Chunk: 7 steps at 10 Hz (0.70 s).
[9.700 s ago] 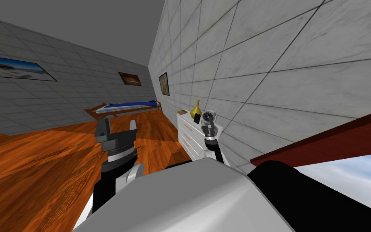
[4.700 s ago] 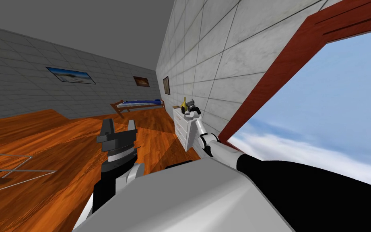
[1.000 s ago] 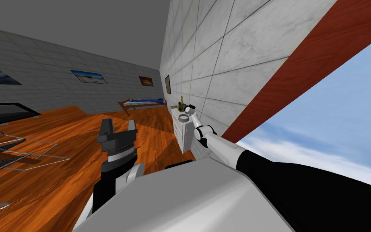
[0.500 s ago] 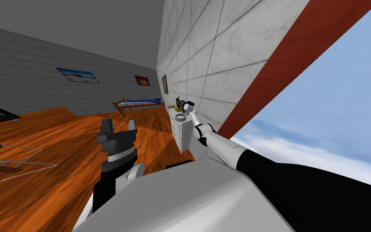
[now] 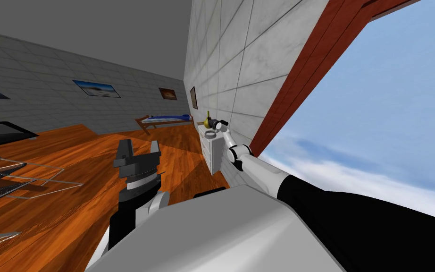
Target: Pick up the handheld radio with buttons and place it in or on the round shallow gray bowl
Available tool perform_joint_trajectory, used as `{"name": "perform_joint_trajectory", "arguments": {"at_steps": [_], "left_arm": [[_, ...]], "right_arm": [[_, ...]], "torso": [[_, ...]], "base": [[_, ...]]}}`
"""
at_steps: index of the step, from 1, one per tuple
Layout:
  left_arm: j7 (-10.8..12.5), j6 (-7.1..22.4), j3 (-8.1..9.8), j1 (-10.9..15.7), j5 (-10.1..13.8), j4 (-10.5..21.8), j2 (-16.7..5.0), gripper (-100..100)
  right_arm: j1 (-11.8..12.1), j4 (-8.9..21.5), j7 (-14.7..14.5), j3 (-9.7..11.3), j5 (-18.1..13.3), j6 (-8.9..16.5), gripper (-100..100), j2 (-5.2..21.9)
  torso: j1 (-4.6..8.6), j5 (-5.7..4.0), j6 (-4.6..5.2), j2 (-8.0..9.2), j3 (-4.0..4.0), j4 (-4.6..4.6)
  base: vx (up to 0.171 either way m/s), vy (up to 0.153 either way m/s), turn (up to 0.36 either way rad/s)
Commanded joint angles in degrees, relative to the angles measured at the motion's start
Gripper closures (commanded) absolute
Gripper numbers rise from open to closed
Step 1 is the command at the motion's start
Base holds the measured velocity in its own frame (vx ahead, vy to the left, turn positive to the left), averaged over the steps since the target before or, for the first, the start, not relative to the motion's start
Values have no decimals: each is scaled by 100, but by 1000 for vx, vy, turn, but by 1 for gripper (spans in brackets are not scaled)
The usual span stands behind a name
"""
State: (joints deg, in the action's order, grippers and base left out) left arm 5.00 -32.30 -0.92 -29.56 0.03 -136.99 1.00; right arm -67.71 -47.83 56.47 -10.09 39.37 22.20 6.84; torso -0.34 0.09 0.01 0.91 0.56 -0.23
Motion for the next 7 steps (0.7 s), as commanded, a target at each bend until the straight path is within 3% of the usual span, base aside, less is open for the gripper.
{"name": "perform_joint_trajectory", "arguments": {"at_steps": [1, 5, 6, 7], "left_arm": [[0, 0, 0, 0, 0, 0, 0, 0], [0, 0, 1, -2, 0, -1, -1, 0], [0, 0, 1, -2, 0, -1, -1, 0], [0, -1, 1, -3, 0, -1, -1, 0]], "right_arm": [[207, -226, 106, -109, -176, 131, 100, -45], [551, -10, 228, -464, -264, 201, 100, -150], [445, 41, 175, -408, -177, 199, 100, -70], [462, 52, 170, -415, -170, 212, -100, -67]], "torso": [[0, 0, 0, 0, 0, 0], [40, -13, 10, -51, -27, 6], [51, -17, 16, -57, -29, 6], [46, -16, 13, -65, -31, 1]], "base": [[-107, 39, 42], [-60, -18, 65], [-22, -19, 0], [0, 0, 0]]}}
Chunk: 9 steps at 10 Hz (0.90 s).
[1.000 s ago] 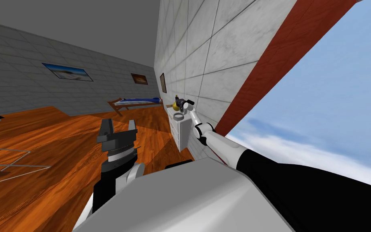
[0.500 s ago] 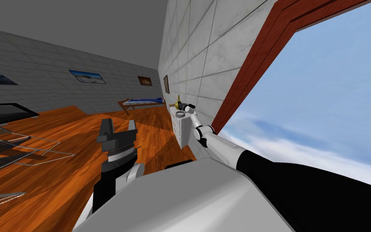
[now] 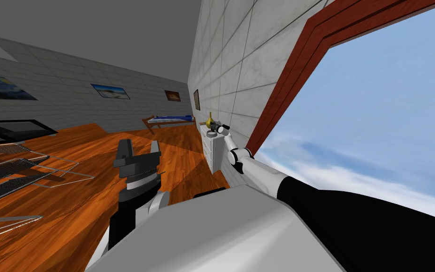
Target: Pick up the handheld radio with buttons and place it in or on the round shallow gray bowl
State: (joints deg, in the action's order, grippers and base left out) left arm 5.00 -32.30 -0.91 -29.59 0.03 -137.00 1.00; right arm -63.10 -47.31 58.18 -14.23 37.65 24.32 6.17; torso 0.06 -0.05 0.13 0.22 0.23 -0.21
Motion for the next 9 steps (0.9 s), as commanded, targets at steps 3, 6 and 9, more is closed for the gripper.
{"name": "perform_joint_trajectory", "arguments": {"at_steps": [3, 6, 9], "left_arm": [[0, 0, 0, 0, 0, 0, 0, 0], [0, 0, 0, 0, 0, 0, 0, 0], [0, 0, 0, 0, 0, 0, 0, 0]], "right_arm": [[0, 0, 0, 0, 0, 0, -100, 0], [-149, 23, 113, -20, -20, 176, -100, 140], [-397, 60, 300, -52, -52, 469, -100, 372]], "torso": [[-3, 1, 0, -3, -2, 1], [-4, 1, 0, -4, -3, 1], [-24, 6, -1, -3, -2, 1]], "base": [[0, 0, 0], [-1, 9, 0], [2, 55, -3]]}}
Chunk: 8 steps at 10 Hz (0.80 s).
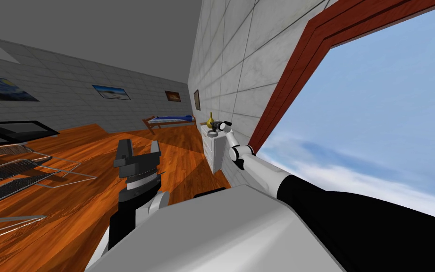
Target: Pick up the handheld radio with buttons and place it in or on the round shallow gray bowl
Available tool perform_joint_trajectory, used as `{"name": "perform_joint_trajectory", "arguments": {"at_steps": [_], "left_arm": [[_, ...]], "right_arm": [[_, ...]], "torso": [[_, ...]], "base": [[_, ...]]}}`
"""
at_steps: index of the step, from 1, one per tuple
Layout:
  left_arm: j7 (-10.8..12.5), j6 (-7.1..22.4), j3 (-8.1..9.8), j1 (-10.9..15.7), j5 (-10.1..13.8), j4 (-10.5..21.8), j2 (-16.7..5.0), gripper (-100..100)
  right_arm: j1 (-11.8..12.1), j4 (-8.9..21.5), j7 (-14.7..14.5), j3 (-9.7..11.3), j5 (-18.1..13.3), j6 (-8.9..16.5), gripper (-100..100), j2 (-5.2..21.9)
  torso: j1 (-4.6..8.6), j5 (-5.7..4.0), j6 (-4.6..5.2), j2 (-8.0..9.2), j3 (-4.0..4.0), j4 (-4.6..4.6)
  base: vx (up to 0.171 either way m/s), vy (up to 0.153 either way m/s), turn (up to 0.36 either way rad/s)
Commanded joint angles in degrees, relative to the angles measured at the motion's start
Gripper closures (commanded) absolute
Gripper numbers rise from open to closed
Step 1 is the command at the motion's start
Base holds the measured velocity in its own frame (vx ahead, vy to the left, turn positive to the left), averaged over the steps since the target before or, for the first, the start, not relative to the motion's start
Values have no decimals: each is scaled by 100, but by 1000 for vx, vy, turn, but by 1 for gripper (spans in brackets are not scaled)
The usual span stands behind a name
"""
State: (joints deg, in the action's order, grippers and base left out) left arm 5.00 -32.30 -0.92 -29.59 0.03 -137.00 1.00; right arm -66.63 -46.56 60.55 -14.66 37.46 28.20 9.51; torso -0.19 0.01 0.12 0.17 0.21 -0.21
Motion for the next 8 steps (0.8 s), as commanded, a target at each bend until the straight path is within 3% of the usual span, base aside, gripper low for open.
{"name": "perform_joint_trajectory", "arguments": {"at_steps": [1, 2, 3, 8], "left_arm": [[0, 0, 0, 0, 0, 0, 0, 0], [0, 0, 0, 0, 0, 0, 0, 0], [0, 0, 0, 0, 0, 0, 0, 0], [0, 0, 0, 0, 0, 0, 0, 0]], "right_arm": [[-143, 0, 138, -22, -46, 199, -100, 132], [-110, 24, 65, -16, -8, 117, -100, 100], [-122, 23, 83, -18, -10, 145, 0, 110], [-121, 23, 81, -17, -10, 143, 0, 109]], "torso": [[0, 0, 0, 0, 0, 0], [1, 0, 0, 0, 0, 0], [10, -3, 0, 0, -1, 2], [21, -6, 1, 1, 0, 1]], "base": [[7, 52, -2], [4, 21, -4], [0, 0, 0], [0, 0, 0]]}}
